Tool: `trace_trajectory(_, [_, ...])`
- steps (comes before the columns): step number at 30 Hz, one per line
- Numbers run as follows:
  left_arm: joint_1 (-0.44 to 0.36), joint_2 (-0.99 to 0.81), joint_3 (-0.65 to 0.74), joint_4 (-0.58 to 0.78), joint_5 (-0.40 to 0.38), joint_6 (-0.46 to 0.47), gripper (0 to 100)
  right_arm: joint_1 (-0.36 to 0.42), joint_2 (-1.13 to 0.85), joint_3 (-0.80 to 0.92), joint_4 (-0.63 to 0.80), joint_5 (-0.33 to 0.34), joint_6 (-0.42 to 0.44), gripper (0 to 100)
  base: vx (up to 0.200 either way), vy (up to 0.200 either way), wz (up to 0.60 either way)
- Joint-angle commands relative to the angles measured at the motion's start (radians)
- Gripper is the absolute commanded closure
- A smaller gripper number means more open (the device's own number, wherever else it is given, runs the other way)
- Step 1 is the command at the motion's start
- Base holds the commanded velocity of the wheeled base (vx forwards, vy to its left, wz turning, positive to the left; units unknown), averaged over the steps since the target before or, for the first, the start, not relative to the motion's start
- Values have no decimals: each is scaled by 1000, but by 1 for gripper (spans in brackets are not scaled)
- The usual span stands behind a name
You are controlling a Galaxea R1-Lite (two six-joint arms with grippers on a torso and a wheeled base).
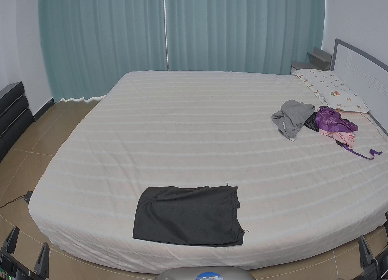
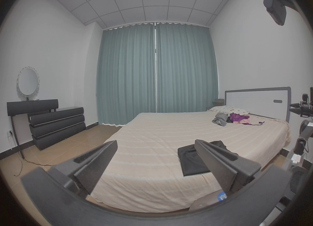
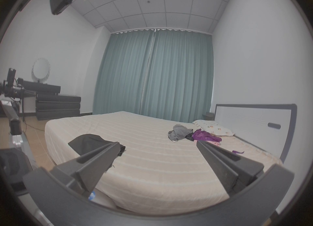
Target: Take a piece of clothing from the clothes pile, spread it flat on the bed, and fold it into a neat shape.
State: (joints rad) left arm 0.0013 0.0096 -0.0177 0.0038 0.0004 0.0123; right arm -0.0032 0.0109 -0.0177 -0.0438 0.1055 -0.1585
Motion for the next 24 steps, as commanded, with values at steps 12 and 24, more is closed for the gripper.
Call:
trace_trajectory(12, [0,-10,18,-1,-2,-15,0,0,-8,-31,107,-7,132,0,0,0,0])
trace_trajectory(24, [0,-10,18,-1,0,-6,0,-1,-8,16,-11,33,132,0,0,0,0])
